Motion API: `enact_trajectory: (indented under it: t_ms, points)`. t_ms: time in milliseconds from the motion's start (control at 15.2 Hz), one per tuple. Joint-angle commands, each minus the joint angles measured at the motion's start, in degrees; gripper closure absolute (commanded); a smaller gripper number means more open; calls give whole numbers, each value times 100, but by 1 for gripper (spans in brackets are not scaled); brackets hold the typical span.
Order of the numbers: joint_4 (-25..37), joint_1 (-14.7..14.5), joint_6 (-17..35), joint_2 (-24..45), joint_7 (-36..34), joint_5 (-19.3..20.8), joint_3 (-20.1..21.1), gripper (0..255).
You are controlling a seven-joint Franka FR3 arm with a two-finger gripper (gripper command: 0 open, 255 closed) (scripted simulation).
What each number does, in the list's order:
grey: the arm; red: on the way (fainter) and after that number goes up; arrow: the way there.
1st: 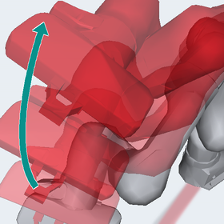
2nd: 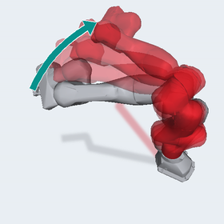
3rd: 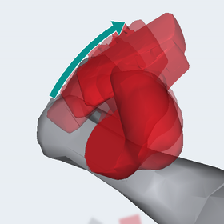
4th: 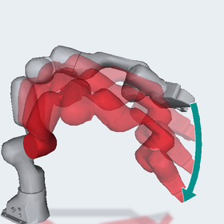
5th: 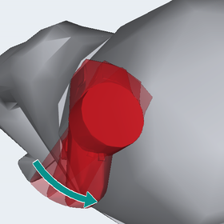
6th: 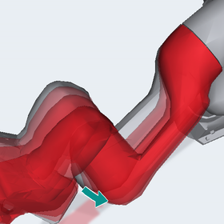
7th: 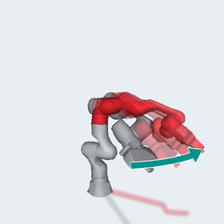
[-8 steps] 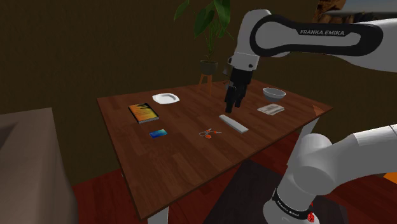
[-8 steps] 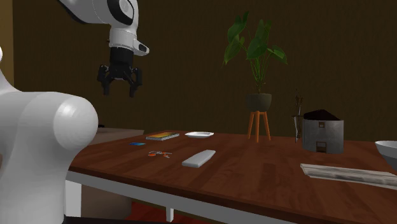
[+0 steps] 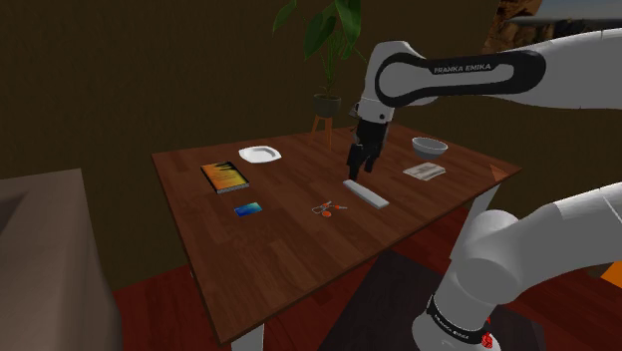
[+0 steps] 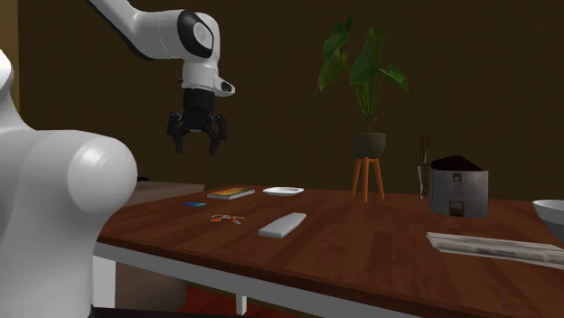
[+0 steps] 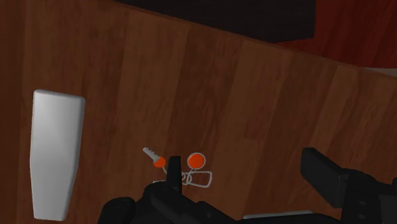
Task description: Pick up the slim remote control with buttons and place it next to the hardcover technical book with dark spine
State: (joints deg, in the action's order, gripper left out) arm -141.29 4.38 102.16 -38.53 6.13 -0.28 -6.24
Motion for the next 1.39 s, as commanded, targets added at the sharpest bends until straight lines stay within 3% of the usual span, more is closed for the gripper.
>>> enact_trajectory:
  t_ms: [0, 726, 1320]
  points:
    - [-64, 129, 287, 219, 100, 129, -163, 0]
    - [166, 650, 1759, 1888, 493, 491, -954, 0]
    - [803, 960, 2676, 3422, 924, 304, -1531, 0]
